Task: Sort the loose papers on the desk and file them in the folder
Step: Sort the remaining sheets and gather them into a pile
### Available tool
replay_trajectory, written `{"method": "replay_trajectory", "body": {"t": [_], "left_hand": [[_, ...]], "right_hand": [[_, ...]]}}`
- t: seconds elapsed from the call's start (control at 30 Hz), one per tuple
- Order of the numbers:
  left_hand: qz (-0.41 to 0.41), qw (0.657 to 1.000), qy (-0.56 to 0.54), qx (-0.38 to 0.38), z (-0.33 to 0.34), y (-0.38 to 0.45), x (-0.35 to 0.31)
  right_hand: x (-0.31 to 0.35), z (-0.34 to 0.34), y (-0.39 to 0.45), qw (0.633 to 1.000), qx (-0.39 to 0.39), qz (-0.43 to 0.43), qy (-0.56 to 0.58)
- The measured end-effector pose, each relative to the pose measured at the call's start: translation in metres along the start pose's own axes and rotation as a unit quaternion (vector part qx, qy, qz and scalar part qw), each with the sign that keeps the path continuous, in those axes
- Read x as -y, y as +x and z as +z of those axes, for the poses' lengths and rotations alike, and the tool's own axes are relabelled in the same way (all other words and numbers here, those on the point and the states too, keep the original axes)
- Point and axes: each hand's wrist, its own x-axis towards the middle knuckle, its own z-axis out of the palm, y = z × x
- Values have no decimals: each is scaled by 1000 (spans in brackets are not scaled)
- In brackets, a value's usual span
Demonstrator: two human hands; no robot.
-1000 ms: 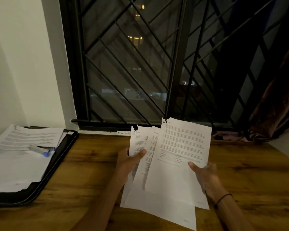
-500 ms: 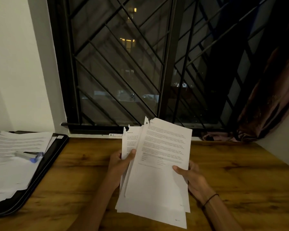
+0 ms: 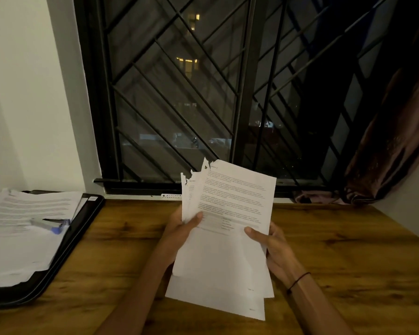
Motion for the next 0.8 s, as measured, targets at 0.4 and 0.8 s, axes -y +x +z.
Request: {"method": "replay_trajectory", "body": {"t": [0.4,0.8], "left_hand": [[111,993,41,32,-9,-1,-93],[98,992,75,-34,-30,-15,-75]], "right_hand": [[47,61,15,963,-76,-219,-137],[28,73,3,971,-28,-178,-158]]}}
